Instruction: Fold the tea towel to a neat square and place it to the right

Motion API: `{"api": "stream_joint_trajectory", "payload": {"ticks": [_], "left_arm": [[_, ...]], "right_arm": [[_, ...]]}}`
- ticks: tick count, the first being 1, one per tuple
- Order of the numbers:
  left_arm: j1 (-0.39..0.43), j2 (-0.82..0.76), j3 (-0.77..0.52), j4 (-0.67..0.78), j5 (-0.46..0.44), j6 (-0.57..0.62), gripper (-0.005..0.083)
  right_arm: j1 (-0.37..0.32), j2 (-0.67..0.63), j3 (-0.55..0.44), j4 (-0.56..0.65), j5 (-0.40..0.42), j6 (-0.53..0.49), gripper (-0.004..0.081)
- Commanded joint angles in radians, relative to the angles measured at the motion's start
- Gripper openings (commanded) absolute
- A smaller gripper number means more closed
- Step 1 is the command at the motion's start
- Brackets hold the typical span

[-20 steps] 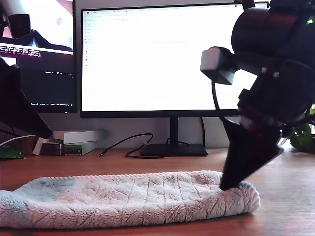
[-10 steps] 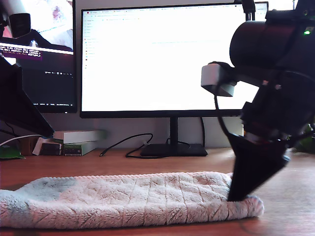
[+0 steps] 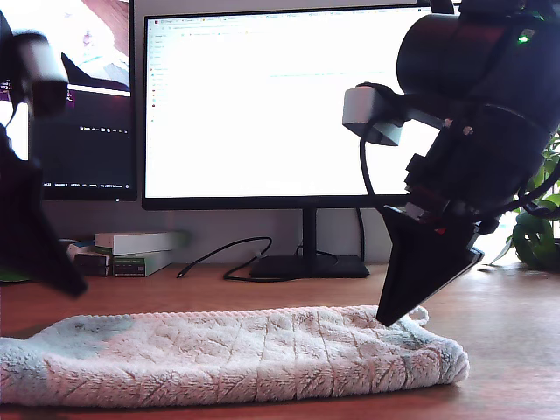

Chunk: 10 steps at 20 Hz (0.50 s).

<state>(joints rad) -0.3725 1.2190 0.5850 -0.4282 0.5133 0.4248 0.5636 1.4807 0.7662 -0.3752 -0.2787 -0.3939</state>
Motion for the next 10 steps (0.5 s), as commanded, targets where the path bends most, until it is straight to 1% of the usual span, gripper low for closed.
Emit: {"api": "stream_joint_trajectory", "payload": {"ticks": [1,4,10], "left_arm": [[-0.003,0.031,-0.001,-0.014,0.023,-0.002,-0.0021],[-0.002,0.071,0.01,-0.05,0.019,-0.008,-0.0021],[0.002,0.084,0.063,-0.209,0.006,0.002,-0.0021]], "right_arm": [[-0.021,0.015,0.001,0.026,-0.002,-0.007,-0.0011],[-0.049,0.016,0.001,0.08,-0.039,-0.007,-0.0011],[-0.047,0.049,0.001,0.094,-0.064,-0.019,-0.0011]]}}
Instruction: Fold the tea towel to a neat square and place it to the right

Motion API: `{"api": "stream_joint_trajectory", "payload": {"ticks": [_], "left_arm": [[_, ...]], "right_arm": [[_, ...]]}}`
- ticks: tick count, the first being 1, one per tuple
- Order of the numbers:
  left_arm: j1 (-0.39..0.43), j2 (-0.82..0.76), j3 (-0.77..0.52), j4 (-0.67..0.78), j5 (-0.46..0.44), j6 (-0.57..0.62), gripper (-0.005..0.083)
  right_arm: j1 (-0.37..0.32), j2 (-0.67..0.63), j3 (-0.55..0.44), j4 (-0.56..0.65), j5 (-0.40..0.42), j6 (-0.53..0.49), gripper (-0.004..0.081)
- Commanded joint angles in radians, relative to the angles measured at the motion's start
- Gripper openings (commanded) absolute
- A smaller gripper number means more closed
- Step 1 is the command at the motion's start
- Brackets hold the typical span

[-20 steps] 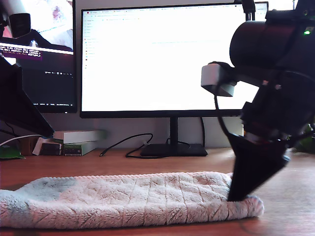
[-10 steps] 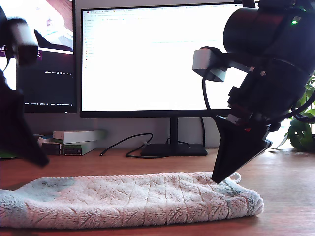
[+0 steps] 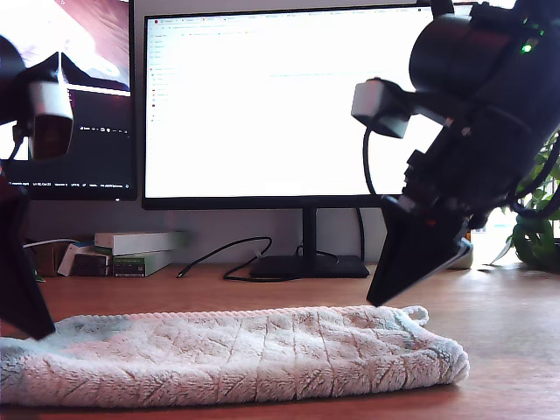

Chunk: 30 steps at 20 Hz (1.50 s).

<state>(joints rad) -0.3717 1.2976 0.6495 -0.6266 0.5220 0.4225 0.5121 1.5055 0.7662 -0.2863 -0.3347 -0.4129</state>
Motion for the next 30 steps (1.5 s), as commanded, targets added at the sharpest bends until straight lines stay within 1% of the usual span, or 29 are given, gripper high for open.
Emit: {"api": "stream_joint_trajectory", "payload": {"ticks": [1,3,10,14,18,22,25,30], "left_arm": [[0.002,0.008,-0.002,-0.021,-0.024,0.003,-0.0021],[0.002,0.027,-0.002,-0.032,-0.075,0.0,-0.0021],[0.0,0.102,-0.002,-0.021,-0.164,-0.004,-0.0021],[-0.001,0.075,0.039,-0.045,-0.141,-0.004,-0.0021],[0.007,0.056,0.055,-0.047,-0.142,-0.004,-0.0021],[0.01,0.058,0.055,0.006,-0.142,-0.004,-0.0021],[0.014,0.073,0.055,0.024,-0.158,-0.003,-0.0021],[0.023,0.137,0.055,0.053,-0.158,-0.004,-0.0021]], "right_arm": [[0.005,0.029,0.001,0.006,-0.016,0.0,-0.0011],[0.011,0.029,0.001,0.013,-0.023,0.0,-0.0011],[0.018,0.029,0.001,0.024,-0.023,0.007,-0.0011],[0.018,0.029,0.001,0.03,-0.024,0.013,-0.0011],[0.018,0.03,0.001,0.048,-0.023,0.025,-0.0011],[0.018,0.032,0.001,0.053,-0.023,0.025,-0.0011],[0.018,0.042,0.001,0.071,-0.023,0.024,-0.0011],[0.018,0.076,0.001,0.082,-0.029,0.024,-0.0011]]}}
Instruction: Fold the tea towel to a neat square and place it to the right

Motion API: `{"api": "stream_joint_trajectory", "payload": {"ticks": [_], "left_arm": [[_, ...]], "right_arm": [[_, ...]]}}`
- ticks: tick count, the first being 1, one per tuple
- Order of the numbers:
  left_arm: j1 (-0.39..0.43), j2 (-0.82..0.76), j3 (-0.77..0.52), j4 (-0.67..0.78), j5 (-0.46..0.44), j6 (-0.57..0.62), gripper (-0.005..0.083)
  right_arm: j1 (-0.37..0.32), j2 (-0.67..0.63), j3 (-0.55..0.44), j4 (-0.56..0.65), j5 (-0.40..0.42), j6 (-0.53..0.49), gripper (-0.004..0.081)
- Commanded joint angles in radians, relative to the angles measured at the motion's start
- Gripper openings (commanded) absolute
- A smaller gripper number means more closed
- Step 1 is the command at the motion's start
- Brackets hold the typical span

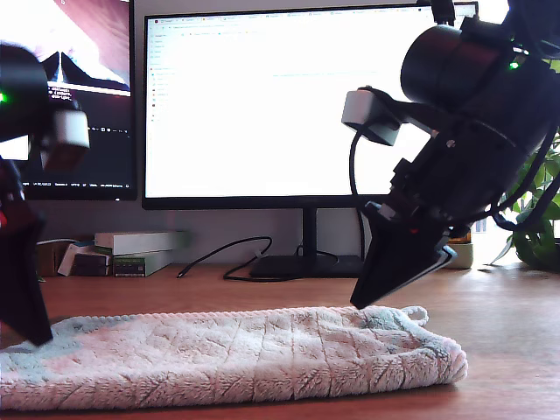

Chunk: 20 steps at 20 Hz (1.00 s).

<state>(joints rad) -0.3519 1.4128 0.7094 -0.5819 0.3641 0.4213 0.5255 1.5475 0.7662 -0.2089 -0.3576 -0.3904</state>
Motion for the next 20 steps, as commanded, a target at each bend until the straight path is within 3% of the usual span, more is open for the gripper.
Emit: {"api": "stream_joint_trajectory", "payload": {"ticks": [1,8,11,15,17,20], "left_arm": [[0.003,0.031,-0.005,0.016,0.0,-0.002,-0.0021],[0.003,0.103,-0.005,0.116,-0.052,-0.003,-0.0021],[0.002,0.149,-0.003,0.183,-0.082,-0.005,-0.0021],[0.002,0.186,0.01,0.261,-0.165,-0.002,-0.0021],[0.002,0.199,0.029,0.285,-0.17,0.005,-0.0021],[-0.021,0.225,0.064,0.324,-0.167,0.005,-0.0021]], "right_arm": [[0.005,0.052,0.002,0.004,-0.011,0.001,-0.0011],[0.005,0.114,0.019,-0.047,0.058,0.013,-0.0011],[0.002,0.114,0.022,-0.117,0.114,0.208,-0.0011],[0.012,0.114,0.022,-0.216,0.171,0.315,-0.0011],[0.012,0.114,0.022,-0.256,0.188,0.421,-0.0011],[0.035,0.114,0.022,-0.3,0.188,0.497,-0.0011]]}}
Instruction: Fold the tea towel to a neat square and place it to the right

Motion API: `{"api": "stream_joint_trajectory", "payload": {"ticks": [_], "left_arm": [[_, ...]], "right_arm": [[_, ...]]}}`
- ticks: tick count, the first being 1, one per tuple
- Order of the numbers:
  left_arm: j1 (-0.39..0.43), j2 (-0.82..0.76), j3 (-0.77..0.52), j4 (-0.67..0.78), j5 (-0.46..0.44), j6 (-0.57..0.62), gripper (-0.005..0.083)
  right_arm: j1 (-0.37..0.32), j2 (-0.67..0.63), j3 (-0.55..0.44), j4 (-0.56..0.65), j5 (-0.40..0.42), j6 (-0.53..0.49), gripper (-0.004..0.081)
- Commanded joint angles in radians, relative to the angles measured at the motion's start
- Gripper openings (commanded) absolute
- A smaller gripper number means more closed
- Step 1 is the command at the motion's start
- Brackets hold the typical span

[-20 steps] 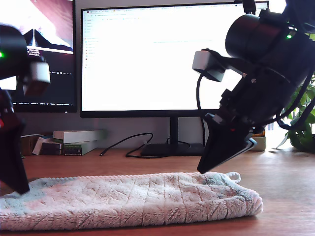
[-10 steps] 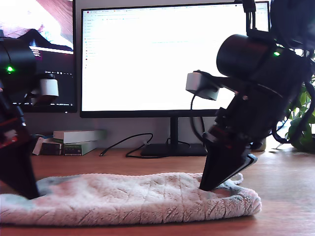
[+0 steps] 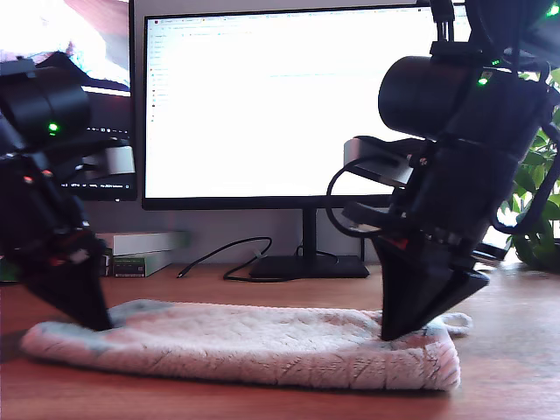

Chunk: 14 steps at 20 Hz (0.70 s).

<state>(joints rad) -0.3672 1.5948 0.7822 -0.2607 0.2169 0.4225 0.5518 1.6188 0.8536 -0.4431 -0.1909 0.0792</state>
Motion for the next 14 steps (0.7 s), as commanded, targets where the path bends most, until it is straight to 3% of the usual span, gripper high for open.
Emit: {"api": "stream_joint_trajectory", "payload": {"ticks": [1,8,14], "left_arm": [[-0.024,0.058,0.0,0.01,-0.023,0.006,-0.0021],[-0.117,0.173,0.013,0.137,-0.054,0.027,-0.0021],[-0.127,0.225,0.111,0.17,-0.067,0.115,-0.0021]], "right_arm": [[0.023,0.042,-0.065,-0.079,0.018,0.034,-0.0011],[0.159,0.042,-0.065,-0.11,0.013,0.068,-0.0011],[0.232,0.042,-0.065,-0.148,0.006,0.101,-0.0011]]}}
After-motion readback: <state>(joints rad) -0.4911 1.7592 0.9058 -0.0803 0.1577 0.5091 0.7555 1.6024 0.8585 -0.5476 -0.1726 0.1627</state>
